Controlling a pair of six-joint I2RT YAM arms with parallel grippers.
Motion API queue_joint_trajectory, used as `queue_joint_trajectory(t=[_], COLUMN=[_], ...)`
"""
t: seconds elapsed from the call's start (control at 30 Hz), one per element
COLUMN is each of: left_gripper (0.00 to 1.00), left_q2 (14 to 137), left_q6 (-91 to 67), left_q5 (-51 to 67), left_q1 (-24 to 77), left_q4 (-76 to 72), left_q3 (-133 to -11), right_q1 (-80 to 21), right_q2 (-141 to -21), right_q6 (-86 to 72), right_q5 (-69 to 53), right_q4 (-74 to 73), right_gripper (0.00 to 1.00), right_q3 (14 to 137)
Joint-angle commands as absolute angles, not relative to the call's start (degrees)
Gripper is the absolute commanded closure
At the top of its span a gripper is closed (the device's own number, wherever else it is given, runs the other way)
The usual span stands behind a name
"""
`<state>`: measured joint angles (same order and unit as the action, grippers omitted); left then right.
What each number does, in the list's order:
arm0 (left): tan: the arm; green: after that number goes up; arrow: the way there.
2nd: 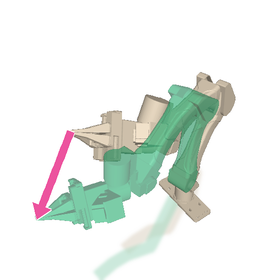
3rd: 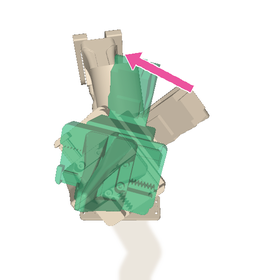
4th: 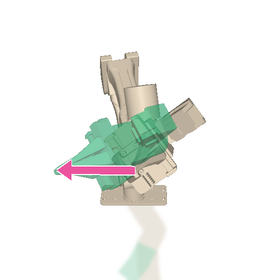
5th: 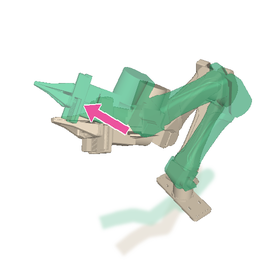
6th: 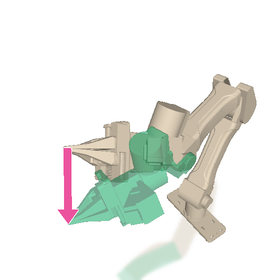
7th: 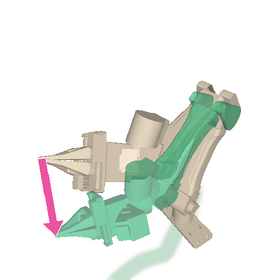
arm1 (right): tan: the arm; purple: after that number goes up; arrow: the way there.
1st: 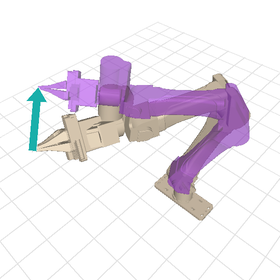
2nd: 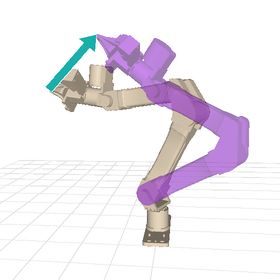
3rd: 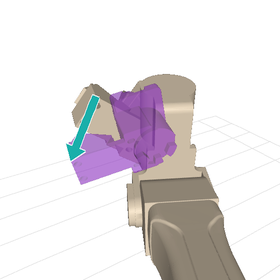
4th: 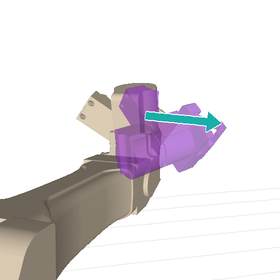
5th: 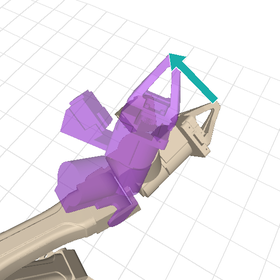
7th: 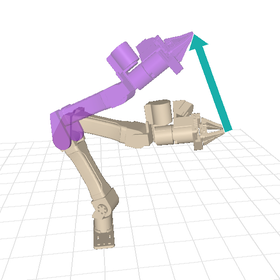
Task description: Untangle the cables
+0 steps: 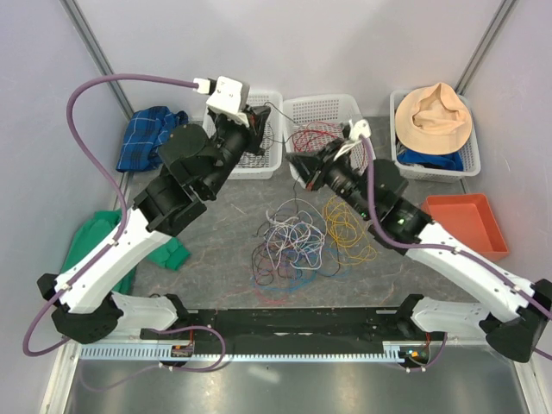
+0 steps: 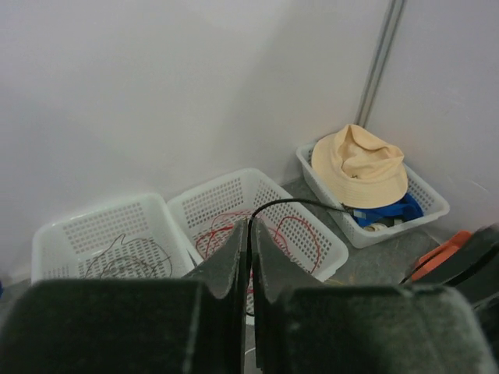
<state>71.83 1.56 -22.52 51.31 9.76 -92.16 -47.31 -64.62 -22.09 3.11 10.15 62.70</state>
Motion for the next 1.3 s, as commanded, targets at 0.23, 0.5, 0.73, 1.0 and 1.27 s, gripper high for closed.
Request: queue_joint_trajectory(t=[0.23,0.5,0.73,1.0,1.27], left_gripper=[0.00,0.00,0.00,0.00,0.00], left_q2=[56.79,39.98,49.46,55.81,60.65], left_q6=[-20.54,-40.95,-37.01,-32.00,-27.27], left_q5=[-34.27,-17.24,-10.56,-8.62,-9.12], left_q1=[49.31,49.83,56.33,61.00,61.35], left_q4=[3.16,-27.92,-40.40,-58.00,-61.85], left_q3=[-62.53,-28.14,-26.11,-20.74,-24.17], right_q1=[-47.46,-47.46,-47.46,-47.46,-47.46], right_q2=[-64.95,-65.74,-65.92,-66.62,-66.44], right_q6=[-13.10,-15.12,-15.29,-15.55,-17.49], right_q5=[20.65,20.74,21.44,19.52,15.56], right_q4=[-17.65,-18.98,-20.56,-23.20,-23.82], right_gripper=[1.00,1.00,1.00,1.00,1.00], right_q3=[95.35,94.57,96.06,98.88,102.21])
